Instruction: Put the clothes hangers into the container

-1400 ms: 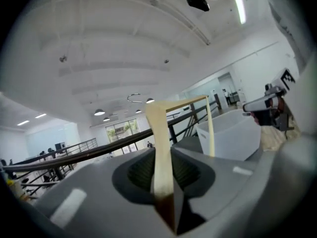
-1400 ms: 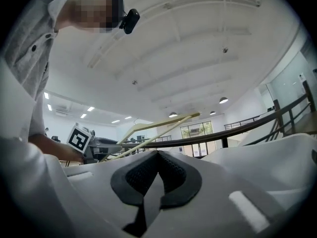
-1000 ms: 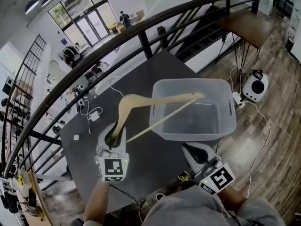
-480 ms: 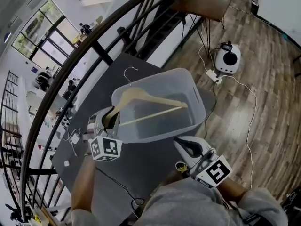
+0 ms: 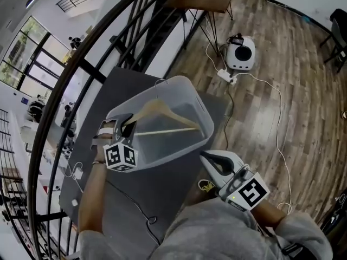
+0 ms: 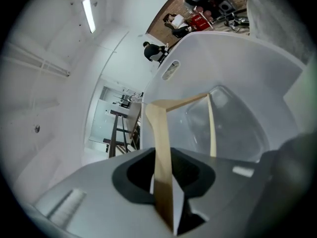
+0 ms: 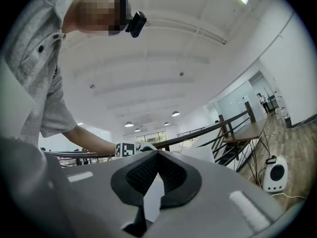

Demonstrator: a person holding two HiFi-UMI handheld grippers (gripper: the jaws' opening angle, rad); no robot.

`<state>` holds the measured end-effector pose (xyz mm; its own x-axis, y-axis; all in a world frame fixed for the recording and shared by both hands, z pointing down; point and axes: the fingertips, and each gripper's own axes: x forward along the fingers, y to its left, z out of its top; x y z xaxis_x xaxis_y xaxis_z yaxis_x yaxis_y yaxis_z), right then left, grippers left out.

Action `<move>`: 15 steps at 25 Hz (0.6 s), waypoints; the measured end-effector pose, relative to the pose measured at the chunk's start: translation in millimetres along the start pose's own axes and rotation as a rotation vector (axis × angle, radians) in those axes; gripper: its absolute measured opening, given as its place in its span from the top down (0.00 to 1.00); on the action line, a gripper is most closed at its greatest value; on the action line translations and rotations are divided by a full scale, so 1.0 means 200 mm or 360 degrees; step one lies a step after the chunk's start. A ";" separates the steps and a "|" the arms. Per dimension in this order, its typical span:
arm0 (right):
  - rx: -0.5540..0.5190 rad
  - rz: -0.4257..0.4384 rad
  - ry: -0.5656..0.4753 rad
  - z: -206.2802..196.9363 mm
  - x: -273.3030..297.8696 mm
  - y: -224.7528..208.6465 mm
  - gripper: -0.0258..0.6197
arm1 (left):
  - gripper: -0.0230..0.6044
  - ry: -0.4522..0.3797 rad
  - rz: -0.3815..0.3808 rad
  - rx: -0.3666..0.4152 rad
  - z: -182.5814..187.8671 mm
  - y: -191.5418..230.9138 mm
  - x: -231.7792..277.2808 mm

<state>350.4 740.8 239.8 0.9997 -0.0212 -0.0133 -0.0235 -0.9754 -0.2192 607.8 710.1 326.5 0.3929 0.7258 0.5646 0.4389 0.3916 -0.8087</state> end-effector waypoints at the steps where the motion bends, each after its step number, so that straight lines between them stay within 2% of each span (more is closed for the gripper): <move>1: -0.0001 -0.0023 -0.0001 0.01 -0.02 -0.01 0.96 | 0.82 -0.0014 -0.0012 0.0008 0.02 0.01 0.01; 6: -0.0050 -0.0130 -0.0024 0.04 -0.12 -0.11 0.96 | 0.82 -0.0055 -0.0049 0.0028 0.12 0.00 0.10; 9: -0.0042 -0.0183 -0.0033 0.03 -0.19 -0.20 0.96 | 0.82 0.0051 -0.0108 0.0020 0.10 -0.05 0.19; 13: -0.0052 -0.0249 -0.0021 0.02 -0.28 -0.29 0.96 | 0.80 0.0154 -0.0210 -0.0068 0.08 -0.10 0.22; 15: -0.0063 -0.0278 -0.0023 0.03 -0.32 -0.31 0.96 | 0.70 0.0146 -0.0225 -0.0175 0.09 -0.09 0.18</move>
<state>287.6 803.9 247.9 0.9883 0.1525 0.0076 0.1513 -0.9718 -0.1806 598.8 739.6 359.2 0.3908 0.6114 0.6881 0.5787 0.4181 -0.7002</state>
